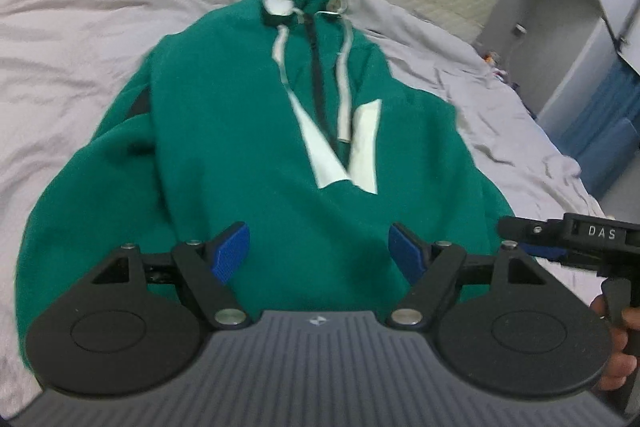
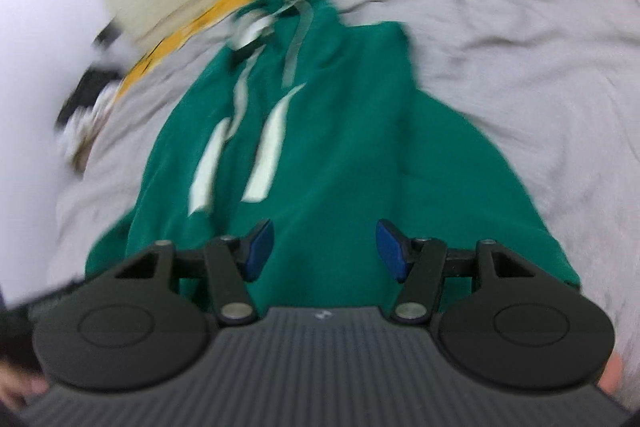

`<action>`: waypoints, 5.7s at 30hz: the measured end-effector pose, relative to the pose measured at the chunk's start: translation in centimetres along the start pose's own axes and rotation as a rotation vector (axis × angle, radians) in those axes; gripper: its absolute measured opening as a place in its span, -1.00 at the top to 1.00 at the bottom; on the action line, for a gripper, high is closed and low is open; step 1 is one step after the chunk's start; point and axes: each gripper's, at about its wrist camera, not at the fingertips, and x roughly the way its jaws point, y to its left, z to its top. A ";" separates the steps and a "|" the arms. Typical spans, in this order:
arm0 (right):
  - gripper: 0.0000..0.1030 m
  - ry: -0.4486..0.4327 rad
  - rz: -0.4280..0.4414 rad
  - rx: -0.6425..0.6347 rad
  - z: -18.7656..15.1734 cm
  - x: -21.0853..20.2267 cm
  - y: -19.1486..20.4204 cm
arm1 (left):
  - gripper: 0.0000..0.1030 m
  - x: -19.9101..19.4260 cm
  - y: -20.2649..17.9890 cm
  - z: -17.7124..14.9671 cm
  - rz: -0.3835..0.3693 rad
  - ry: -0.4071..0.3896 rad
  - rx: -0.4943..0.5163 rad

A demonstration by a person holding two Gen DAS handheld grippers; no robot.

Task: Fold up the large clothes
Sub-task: 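Lift the hood with the right gripper while the left gripper grasps the hem, then shake and lay the hoodie flat with both grippers, then open them, then grasp the sleeve cuff nearest the right gripper with the right gripper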

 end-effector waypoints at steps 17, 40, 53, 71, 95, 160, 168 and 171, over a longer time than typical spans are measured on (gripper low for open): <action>-0.19 0.162 0.376 0.257 -0.8 3.5 -1.9 | -0.65 1.6 3.9 -0.1 -0.064 0.111 -0.282; 0.78 -0.171 0.287 0.260 10.6 -4.2 -7.2 | 0.80 -8.8 10.2 11.9 -0.071 -0.306 -0.339; 0.78 -0.458 -0.162 0.523 29.3 0.4 -24.5 | 0.80 -7.7 31.7 27.1 0.408 -0.620 -0.611; 0.76 -0.358 -0.327 0.631 25.1 13.4 -33.8 | 0.78 9.0 47.1 26.5 0.697 -0.376 -0.594; -0.63 -0.256 -0.244 0.214 17.5 1.9 -12.0 | -0.42 -4.0 23.5 19.8 0.459 -0.320 -0.251; -0.99 -0.286 -0.082 -0.157 13.9 -2.2 -9.3 | -0.87 -0.1 -6.8 -1.3 0.114 -0.150 0.119; -0.40 -0.208 -0.204 -0.123 18.2 6.7 -19.7 | -0.87 2.5 -5.8 -0.6 0.123 -0.109 0.039; -0.29 -0.201 -0.312 -0.189 19.3 10.0 -21.5 | -0.87 4.0 -5.5 -0.4 0.124 -0.077 0.027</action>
